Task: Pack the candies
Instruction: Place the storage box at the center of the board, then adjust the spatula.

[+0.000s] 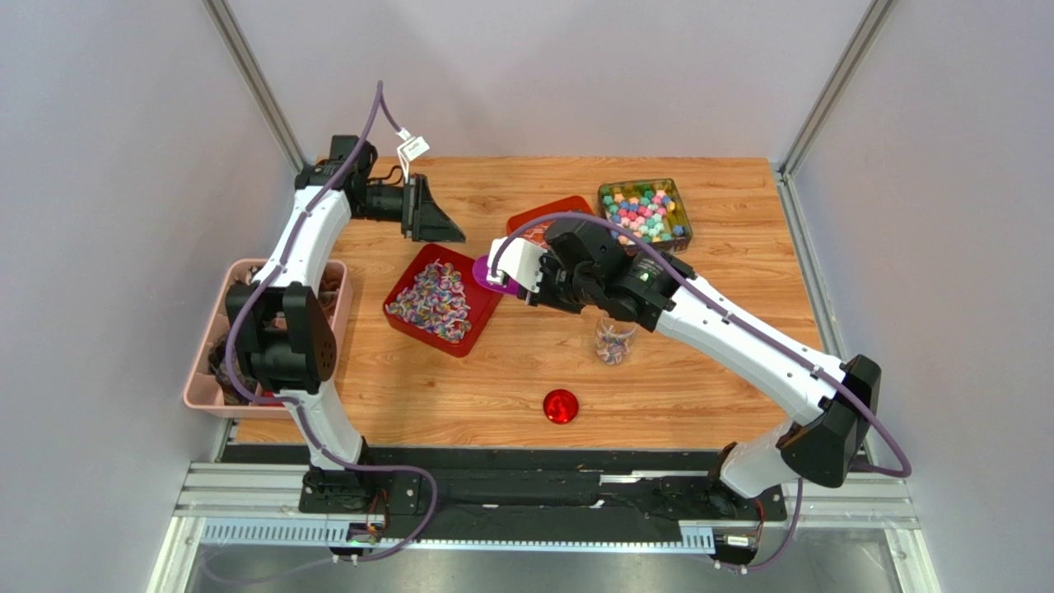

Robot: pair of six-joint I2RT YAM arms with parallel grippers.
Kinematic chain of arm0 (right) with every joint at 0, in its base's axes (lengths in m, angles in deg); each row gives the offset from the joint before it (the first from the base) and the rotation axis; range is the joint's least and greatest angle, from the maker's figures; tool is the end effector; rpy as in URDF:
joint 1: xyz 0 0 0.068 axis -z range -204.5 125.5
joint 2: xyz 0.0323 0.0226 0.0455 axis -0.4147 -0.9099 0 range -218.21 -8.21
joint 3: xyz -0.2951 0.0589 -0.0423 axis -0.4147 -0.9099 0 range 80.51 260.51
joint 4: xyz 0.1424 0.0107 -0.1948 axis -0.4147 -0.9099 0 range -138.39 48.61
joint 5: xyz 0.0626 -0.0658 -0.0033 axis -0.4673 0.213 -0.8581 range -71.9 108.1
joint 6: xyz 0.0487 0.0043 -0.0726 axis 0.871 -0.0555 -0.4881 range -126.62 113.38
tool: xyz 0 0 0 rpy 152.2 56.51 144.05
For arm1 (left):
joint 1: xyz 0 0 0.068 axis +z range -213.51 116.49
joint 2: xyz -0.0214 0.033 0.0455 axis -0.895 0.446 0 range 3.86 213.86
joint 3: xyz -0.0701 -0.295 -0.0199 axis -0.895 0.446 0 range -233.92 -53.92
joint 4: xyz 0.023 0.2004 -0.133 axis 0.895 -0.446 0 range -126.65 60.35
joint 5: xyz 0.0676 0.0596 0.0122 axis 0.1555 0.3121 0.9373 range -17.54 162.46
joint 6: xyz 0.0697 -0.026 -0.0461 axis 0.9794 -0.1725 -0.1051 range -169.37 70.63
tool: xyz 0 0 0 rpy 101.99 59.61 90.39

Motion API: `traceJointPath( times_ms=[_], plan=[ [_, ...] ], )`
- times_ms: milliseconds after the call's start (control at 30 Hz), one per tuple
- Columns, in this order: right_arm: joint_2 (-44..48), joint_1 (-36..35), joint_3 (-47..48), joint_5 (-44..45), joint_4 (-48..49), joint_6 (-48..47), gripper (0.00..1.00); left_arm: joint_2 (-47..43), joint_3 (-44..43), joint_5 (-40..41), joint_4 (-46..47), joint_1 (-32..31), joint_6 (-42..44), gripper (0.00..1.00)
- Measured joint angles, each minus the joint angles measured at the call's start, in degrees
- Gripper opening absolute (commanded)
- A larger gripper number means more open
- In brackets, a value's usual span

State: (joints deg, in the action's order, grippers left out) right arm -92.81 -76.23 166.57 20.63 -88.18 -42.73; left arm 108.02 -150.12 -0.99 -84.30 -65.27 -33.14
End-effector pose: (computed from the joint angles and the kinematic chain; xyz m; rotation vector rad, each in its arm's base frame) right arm 0.2013 0.2497 0.3661 -1.6231 1.7163 0.0802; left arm 0.3641 -0.0857 0.3436 0.7081 2.0219 -1.4953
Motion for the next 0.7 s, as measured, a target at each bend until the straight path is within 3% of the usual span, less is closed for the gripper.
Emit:
traceJointPath(
  times_ms=[300,700],
  plan=[
    [-2.12,0.00,0.66,1.70,1.49,-0.37,0.00,0.24,0.00,-4.31,-4.42,-1.79,3.58,0.59],
    [-3.43,0.00,3.32,3.26,2.27,-0.37,0.00,3.69,-0.15,-3.91,-11.06,-5.38,9.29,0.55]
  ],
)
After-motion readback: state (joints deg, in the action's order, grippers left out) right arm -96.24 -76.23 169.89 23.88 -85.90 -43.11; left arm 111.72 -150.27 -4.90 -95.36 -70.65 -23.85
